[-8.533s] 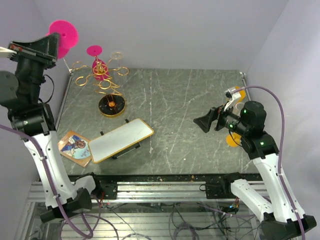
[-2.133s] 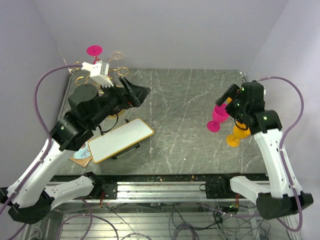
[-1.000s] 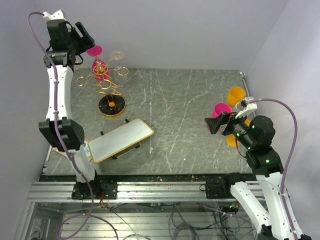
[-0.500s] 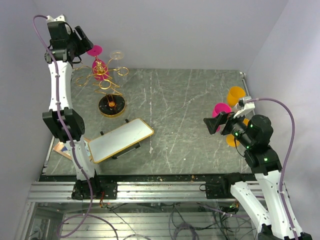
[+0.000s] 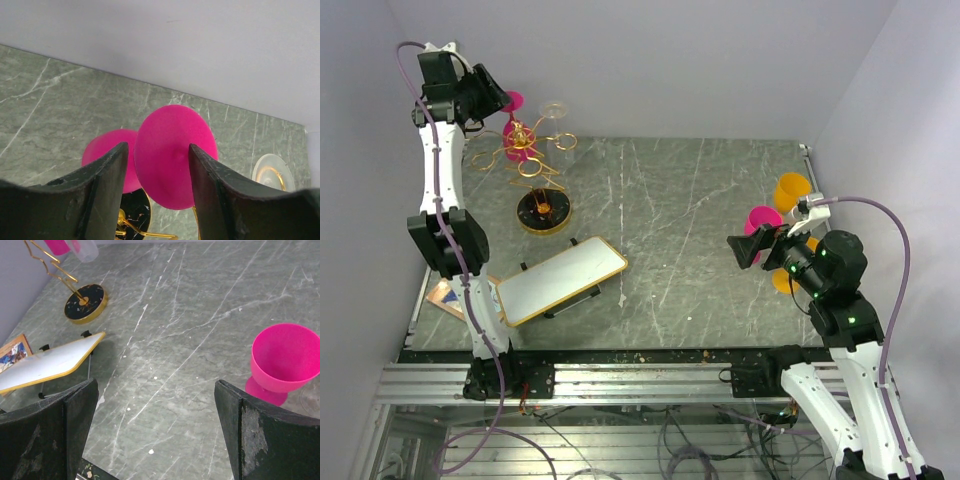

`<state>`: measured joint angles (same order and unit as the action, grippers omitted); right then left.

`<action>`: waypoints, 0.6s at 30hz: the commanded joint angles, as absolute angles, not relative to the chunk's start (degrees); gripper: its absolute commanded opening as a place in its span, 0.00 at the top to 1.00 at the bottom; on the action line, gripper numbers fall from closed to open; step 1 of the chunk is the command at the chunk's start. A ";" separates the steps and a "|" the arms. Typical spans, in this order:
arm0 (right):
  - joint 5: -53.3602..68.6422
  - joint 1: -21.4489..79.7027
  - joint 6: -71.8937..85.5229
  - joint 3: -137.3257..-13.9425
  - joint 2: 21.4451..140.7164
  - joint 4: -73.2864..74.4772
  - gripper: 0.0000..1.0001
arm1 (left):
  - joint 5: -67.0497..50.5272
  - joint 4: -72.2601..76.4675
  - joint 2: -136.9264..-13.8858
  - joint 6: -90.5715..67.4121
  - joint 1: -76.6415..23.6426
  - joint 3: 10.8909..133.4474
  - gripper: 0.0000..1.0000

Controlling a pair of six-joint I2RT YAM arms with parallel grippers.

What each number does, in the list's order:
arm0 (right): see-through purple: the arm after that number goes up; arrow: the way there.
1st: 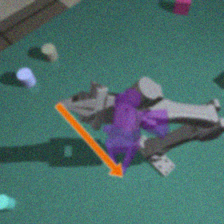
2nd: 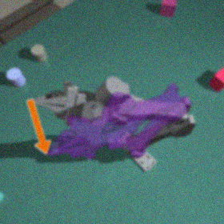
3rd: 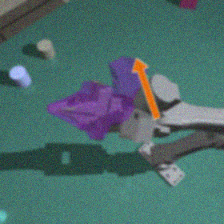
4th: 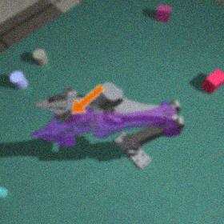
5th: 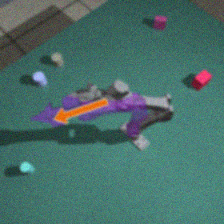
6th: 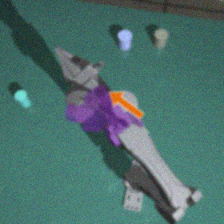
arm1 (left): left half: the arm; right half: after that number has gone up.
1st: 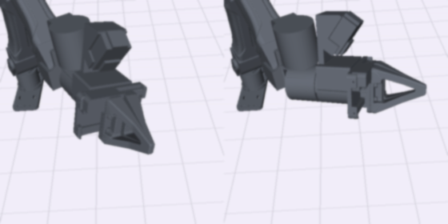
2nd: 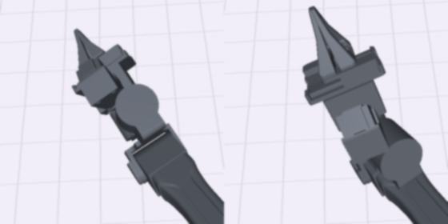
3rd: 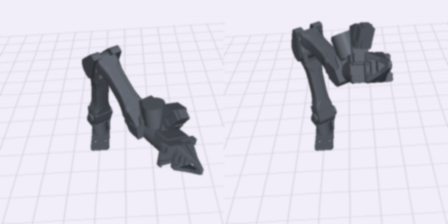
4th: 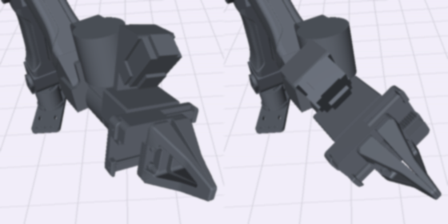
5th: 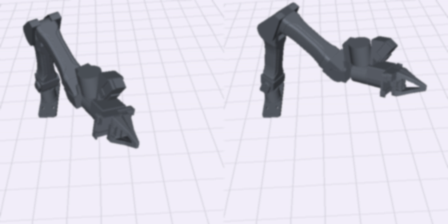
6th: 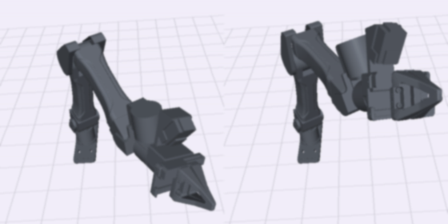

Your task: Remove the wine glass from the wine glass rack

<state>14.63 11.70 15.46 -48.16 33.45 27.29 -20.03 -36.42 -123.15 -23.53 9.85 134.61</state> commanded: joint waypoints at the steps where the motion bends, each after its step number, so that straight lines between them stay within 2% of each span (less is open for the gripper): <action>1: 14.78 12.04 14.41 -47.72 32.56 26.19 0.00 | -23.29 -36.80 -123.35 -23.99 10.87 135.35 0.41; 10: 14.77 12.03 14.41 -47.72 32.45 26.19 0.00 | -21.13 -37.37 -122.84 -22.79 10.82 135.02 0.60; 18: 14.68 12.00 14.41 -47.72 32.72 26.04 0.00 | -21.21 -36.59 -122.40 -23.56 10.86 135.43 0.72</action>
